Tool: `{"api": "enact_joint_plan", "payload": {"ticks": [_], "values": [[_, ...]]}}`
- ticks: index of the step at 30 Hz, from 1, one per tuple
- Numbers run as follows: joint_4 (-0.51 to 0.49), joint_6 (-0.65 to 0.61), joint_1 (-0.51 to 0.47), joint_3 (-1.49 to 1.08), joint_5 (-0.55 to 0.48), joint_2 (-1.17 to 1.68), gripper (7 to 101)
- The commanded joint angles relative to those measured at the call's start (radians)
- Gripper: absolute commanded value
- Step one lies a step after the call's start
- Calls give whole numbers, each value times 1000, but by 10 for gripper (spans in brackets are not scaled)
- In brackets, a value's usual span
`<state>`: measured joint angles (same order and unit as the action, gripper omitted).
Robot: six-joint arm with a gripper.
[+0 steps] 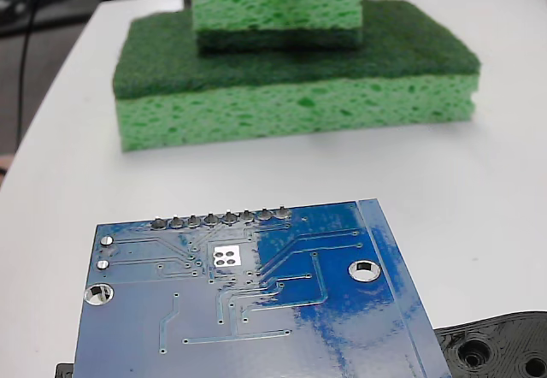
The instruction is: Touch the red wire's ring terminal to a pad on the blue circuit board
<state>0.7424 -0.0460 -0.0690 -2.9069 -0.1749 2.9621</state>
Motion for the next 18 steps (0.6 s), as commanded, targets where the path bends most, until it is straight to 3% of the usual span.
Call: {"api": "enact_joint_plan", "payload": {"ticks": [1,18], "values": [[44,6,17,-23,26,92,1003],[38,29,29,-86,61,92,1003]]}}
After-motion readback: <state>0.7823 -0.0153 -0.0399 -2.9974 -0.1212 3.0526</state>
